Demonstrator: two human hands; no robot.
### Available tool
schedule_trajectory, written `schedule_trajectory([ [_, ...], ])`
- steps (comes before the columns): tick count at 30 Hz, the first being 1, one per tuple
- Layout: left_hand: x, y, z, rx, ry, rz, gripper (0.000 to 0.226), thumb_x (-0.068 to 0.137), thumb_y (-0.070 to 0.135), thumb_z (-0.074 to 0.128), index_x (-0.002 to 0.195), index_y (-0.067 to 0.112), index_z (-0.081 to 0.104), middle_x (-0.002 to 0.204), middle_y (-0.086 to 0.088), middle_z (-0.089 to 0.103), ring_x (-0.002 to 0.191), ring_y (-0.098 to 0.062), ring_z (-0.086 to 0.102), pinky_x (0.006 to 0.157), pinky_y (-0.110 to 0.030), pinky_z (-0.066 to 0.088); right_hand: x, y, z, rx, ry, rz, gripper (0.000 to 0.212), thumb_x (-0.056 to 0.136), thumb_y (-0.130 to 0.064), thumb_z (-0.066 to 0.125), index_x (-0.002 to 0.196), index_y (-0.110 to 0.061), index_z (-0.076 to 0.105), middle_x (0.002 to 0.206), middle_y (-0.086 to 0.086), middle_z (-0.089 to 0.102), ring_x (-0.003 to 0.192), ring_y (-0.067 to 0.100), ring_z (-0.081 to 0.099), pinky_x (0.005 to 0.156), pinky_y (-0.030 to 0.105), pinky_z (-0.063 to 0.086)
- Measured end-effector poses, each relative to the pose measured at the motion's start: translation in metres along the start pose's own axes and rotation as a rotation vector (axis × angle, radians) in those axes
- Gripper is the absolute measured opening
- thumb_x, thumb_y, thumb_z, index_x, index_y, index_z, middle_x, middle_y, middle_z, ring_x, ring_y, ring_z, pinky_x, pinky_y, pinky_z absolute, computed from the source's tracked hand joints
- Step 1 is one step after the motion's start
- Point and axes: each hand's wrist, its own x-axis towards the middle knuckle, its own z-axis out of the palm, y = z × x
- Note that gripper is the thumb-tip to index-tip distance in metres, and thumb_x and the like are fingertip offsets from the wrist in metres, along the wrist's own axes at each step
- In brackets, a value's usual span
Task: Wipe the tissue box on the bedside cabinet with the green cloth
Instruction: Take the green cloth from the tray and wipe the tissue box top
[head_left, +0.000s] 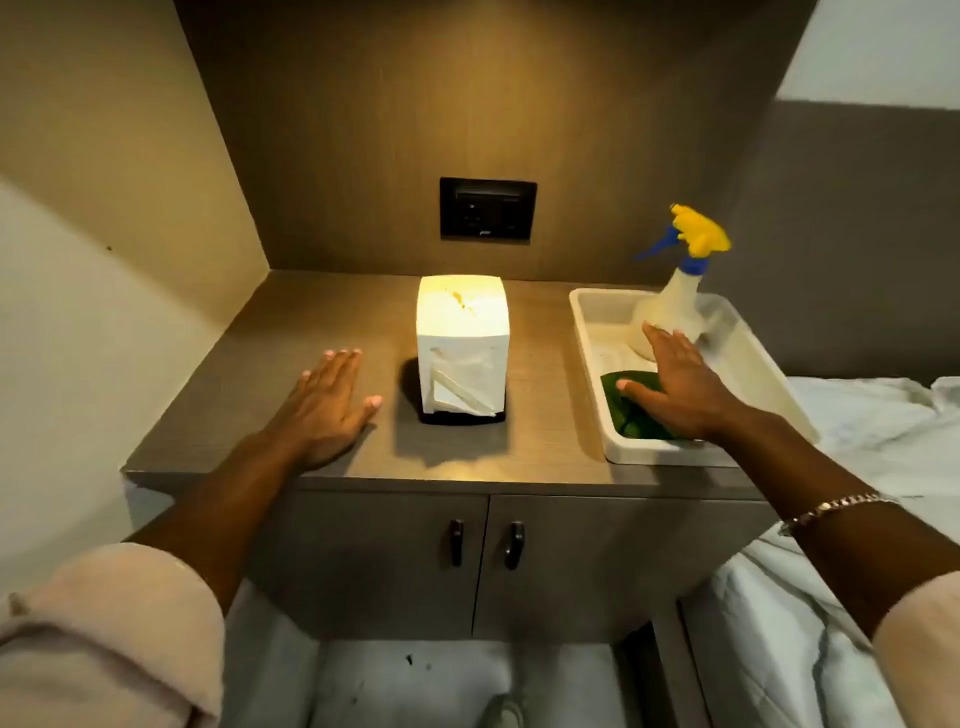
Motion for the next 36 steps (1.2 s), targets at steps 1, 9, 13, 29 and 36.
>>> schedule_trajectory([
  [1,0.001,-0.003,0.004,0.04,-0.044,-0.014,0.077,0.092,0.063,0.022,0.151,0.021,-0.005,0.164,-0.005,-0.002,0.149,-0.021,-0.006,0.119,-0.046,0.001,0.004,0.001,0.003,0.011,-0.042,0.013,0.089,0.093,-0.055,0.055,0.159,-0.021,0.007,0.17,0.006,0.006,0.157,0.032,0.002,0.124,0.058,0.015],
  [9,0.01,-0.013,0.013,0.187,-0.09,-0.036,0.078,0.089,0.065,0.007,0.151,0.02,-0.008,0.164,-0.004,-0.008,0.149,-0.02,-0.011,0.12,-0.05,-0.004,0.018,0.01,0.018,-0.023,-0.347,-0.024,0.082,0.094,-0.055,0.052,0.159,-0.032,0.008,0.171,0.005,-0.001,0.156,0.035,-0.001,0.125,0.057,0.008],
  [13,0.009,-0.013,0.016,0.17,-0.05,-0.034,0.08,0.087,0.066,0.007,0.151,0.021,-0.007,0.164,-0.003,-0.007,0.15,-0.02,-0.01,0.121,-0.051,-0.003,0.018,0.012,0.02,-0.064,-0.39,-0.036,0.09,0.093,-0.052,0.059,0.158,-0.034,-0.001,0.17,0.002,-0.007,0.156,0.035,-0.007,0.125,0.056,0.005],
  [29,0.056,0.005,-0.053,-0.222,-0.034,0.195,0.098,0.073,0.084,0.022,0.146,0.034,-0.021,0.157,0.012,-0.028,0.141,-0.001,-0.03,0.115,-0.033,-0.017,0.001,-0.04,-0.046,0.498,0.262,-0.12,0.06,0.075,-0.033,0.078,0.129,-0.05,0.06,0.128,-0.009,0.067,0.096,0.012,0.064,0.077,0.003,0.051],
  [36,0.1,0.044,-0.101,-0.111,-0.225,0.43,0.125,0.054,0.098,0.031,0.145,0.034,-0.025,0.153,0.017,-0.036,0.135,0.005,-0.037,0.112,-0.033,-0.022,0.019,-0.114,-0.065,0.486,0.162,-0.496,0.053,0.084,-0.029,0.078,0.135,-0.026,0.06,0.145,-0.005,0.058,0.135,0.006,0.053,0.111,0.027,0.043],
])
